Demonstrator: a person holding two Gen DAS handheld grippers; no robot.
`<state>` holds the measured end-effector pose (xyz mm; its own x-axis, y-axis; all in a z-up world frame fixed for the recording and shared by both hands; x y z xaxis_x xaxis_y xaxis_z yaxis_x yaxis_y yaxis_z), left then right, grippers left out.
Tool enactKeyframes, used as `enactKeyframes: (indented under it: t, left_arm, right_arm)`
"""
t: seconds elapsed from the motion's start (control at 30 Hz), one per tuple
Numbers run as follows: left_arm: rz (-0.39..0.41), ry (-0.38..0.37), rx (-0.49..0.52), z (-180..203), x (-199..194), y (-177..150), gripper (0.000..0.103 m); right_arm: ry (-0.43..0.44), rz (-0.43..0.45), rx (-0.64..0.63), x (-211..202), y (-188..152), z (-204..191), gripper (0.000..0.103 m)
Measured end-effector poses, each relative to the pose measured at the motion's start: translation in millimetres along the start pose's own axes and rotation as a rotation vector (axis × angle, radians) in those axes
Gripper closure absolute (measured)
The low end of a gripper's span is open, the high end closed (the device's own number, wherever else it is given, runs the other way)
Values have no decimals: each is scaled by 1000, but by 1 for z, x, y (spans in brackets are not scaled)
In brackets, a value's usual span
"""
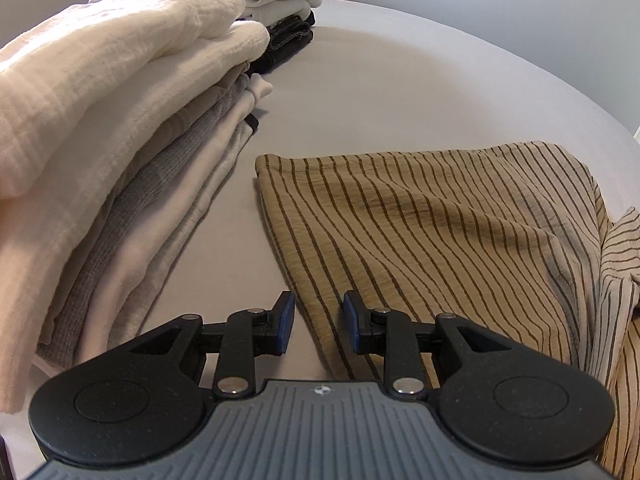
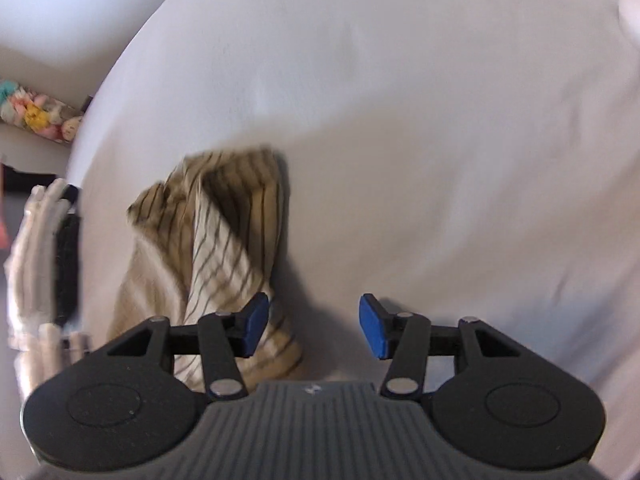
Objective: Fold clothes
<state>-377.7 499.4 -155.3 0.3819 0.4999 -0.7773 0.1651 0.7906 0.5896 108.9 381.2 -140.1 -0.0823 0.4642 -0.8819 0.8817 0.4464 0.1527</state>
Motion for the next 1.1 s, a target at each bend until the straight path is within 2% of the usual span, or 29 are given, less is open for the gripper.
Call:
enactKeyframes:
  t: [0.1,0.17,0.23,0.3,0.4,0.5,0.67,0.83,0.97,1.1]
  left_arm:
    - [-3,0,1,1,1,0,71]
    - [-6,-3,4,2,1,0,71]
    - [-4,-4,4,2,0,0,71]
    - [-1,-6,3,2,-1,0,71]
    - [7,-10,-4,2,-4,1,71]
    - [16,-15,-12,1,-6,4,71]
    - [42,-43,-33,-2,-14,7,71]
    - [62,-132,-107,-12,-19,10,71]
    - [86,-164,-130,-18,-24,12,71]
    - [93,-173,-150,-23,-25,13,71]
  right_arm:
    - [85,-37,70,5,-14,7,49]
    - [130,-56,106,7,-20,7,54]
    - [138,-45,73,5,-22,-2,72]
    - [137,-20,23,0,-23,-13,85]
    - [124,28,-68,-9,-21,-33,94]
    - [110,78,-169,-22,-22,-58,97]
    - [107,140,-355,-40,-29,-123,98]
    - [144,201,-569,-59,-47,-203,98]
    - [187,216,-736,-66,-75,-266,98]
    - [209,183,-870,-56,-108,-308,98]
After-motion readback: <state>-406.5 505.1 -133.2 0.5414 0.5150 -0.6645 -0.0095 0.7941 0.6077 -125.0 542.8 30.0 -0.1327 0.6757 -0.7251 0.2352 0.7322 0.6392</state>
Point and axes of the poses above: each gripper's, at about its wrist camera, not at the fingertips, and x roughly the way its jaws point, z to its right, y to its top, the point moved 2 cm from there along x, roughly the way its jaws point, and after that the axes turned 9 degrees about -y, right-handed, at the moved point
